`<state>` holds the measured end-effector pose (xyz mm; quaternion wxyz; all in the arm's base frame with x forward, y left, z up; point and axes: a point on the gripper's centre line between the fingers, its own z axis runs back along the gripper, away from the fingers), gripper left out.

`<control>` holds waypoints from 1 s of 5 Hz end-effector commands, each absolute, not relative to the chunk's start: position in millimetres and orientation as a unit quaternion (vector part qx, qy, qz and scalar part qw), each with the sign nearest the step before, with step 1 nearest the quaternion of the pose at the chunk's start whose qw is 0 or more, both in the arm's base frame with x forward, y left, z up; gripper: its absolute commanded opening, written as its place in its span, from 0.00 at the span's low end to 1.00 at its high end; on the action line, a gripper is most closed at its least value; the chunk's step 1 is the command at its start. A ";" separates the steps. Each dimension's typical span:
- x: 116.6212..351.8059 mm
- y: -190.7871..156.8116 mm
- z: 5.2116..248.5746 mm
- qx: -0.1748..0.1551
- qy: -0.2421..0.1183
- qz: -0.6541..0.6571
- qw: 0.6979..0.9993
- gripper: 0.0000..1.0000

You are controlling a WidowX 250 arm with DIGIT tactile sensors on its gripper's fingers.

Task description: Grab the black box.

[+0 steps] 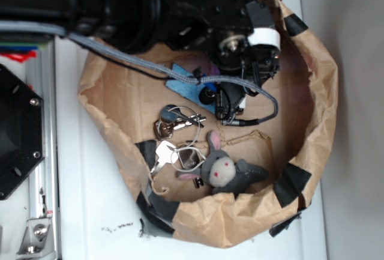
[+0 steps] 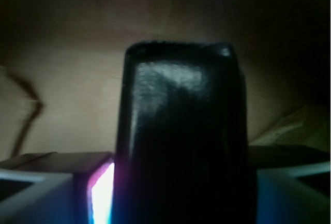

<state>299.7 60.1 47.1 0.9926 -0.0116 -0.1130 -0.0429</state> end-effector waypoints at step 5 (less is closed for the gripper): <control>280.4 29.4 133.1 -0.034 -0.093 -0.016 0.995 0.00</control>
